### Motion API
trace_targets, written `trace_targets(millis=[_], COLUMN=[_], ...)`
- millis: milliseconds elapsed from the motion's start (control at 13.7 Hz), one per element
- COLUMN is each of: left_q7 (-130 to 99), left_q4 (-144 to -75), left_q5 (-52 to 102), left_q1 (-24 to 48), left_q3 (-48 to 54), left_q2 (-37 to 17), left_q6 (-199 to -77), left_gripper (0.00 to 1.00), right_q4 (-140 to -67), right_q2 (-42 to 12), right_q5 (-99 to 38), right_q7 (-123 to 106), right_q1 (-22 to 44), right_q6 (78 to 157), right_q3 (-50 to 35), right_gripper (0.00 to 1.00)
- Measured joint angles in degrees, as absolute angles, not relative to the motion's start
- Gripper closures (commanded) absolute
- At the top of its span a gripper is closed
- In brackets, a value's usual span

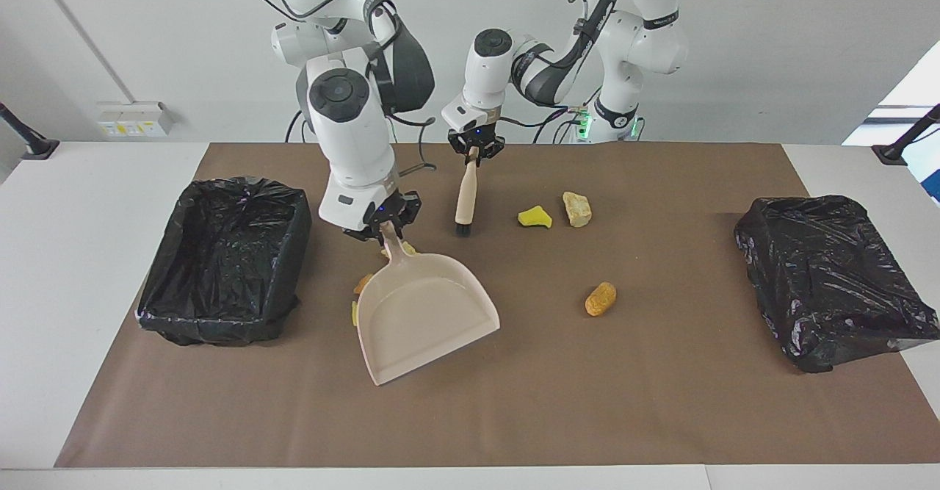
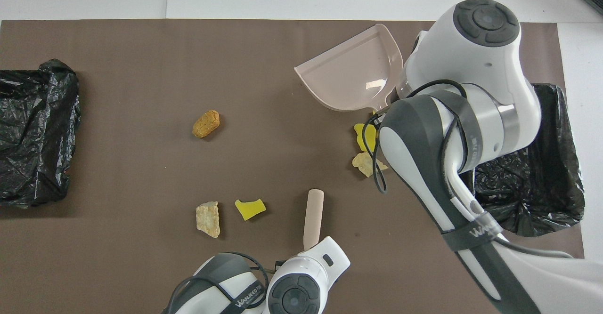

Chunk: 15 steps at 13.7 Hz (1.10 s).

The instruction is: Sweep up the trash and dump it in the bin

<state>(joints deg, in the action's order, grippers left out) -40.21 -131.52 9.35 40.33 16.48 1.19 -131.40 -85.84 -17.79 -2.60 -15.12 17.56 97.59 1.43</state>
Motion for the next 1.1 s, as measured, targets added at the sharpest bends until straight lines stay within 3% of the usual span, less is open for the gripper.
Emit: trace_targets(millis=[293,513,733,1099], left_q7=[-32.9,-26.56,-19.65,-17.36], left_q4=[-127.17,-125.41,-125.25,-132.4], left_q5=[8.13,6.26,5.61,3.56], left_q1=[30.05,21.26,13.0,5.37], left_q3=[15.76,15.35,15.26,15.33], left_q2=[2.04,3.02,6.13,13.12], left_q6=[-123.55,-118.42,-111.99,-107.89], left_gripper=[1.0,1.0,1.0,1.0], right_q4=[-92.27,-97.34,-105.85,-109.29], right_q2=[-16.08,-14.05,-10.38,-10.11], right_q5=[-1.48,1.56,2.17,2.29], right_q7=[-38.47,-43.44,-46.03,-47.15], right_q1=[13.45,13.26,15.38,22.48], right_q6=[101.05,103.87,106.65,108.41], right_q3=[1.5,1.31,0.76,0.5], right_gripper=[1.0,1.0,1.0,1.0])
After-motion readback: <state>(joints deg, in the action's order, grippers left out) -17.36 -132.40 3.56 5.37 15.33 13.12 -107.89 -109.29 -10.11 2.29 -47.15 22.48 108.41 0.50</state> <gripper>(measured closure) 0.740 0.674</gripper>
